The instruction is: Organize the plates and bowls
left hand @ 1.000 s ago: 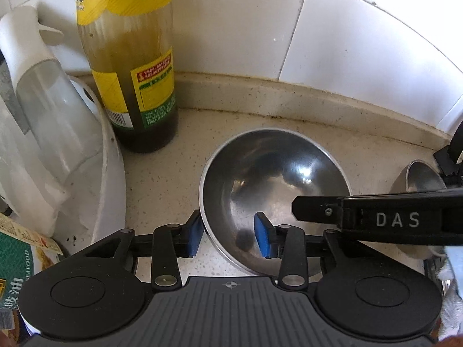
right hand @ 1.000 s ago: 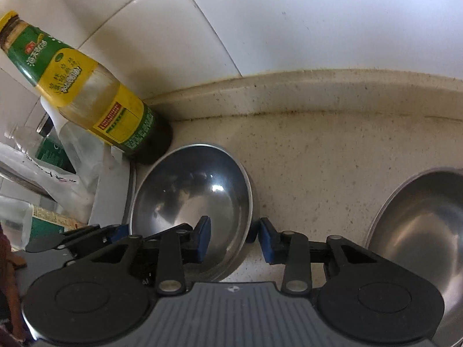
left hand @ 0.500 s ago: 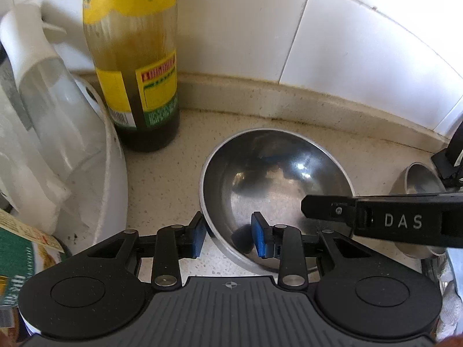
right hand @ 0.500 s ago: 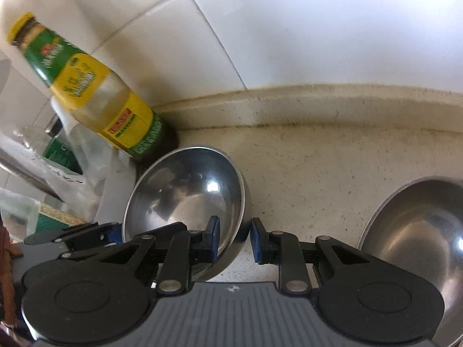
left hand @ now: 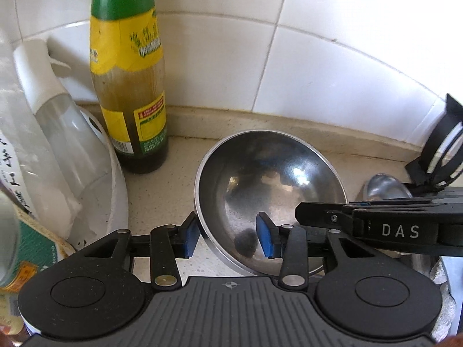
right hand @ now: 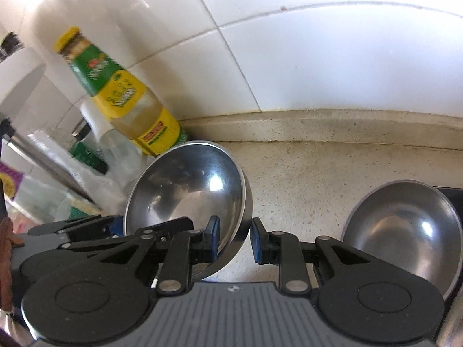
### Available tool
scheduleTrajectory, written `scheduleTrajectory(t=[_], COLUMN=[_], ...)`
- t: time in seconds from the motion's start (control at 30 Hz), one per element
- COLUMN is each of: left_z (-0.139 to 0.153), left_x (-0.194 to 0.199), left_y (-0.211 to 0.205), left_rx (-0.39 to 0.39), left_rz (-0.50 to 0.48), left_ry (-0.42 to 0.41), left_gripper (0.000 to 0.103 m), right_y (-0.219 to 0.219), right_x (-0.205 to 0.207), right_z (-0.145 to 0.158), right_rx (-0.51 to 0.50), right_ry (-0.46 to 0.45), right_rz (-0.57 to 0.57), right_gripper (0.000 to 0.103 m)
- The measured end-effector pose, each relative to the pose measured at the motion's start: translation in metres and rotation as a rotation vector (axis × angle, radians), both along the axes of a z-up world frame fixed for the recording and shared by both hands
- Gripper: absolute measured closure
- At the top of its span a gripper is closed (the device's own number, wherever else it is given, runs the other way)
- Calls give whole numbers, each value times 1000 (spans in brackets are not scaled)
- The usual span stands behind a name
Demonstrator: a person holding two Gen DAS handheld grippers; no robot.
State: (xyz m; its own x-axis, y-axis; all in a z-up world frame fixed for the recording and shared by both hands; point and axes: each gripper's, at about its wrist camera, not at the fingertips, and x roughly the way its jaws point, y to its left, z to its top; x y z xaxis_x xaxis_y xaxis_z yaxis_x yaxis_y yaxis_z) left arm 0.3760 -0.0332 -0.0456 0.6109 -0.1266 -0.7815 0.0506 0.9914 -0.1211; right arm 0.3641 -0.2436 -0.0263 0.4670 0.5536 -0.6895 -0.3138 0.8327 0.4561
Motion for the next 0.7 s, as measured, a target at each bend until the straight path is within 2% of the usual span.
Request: scheduleTrajectory(t=[0.27, 0.4, 0.7], left_z=[27, 33, 21], left_x=[-45, -67, -90], left_y=[-6, -8, -18], left_rx=[6, 1, 0], left_rz=[-22, -38, -75], left_ry=[-69, -77, -48], left_gripper=[48, 48, 48], right_y=[-2, -2, -4], right_x=[-48, -73, -99], right_z=[22, 26, 13], right_rx=[-9, -21, -37], right_ry=[-36, -41, 1], right_rz=[10, 7, -29], right_gripper=[65, 65, 65])
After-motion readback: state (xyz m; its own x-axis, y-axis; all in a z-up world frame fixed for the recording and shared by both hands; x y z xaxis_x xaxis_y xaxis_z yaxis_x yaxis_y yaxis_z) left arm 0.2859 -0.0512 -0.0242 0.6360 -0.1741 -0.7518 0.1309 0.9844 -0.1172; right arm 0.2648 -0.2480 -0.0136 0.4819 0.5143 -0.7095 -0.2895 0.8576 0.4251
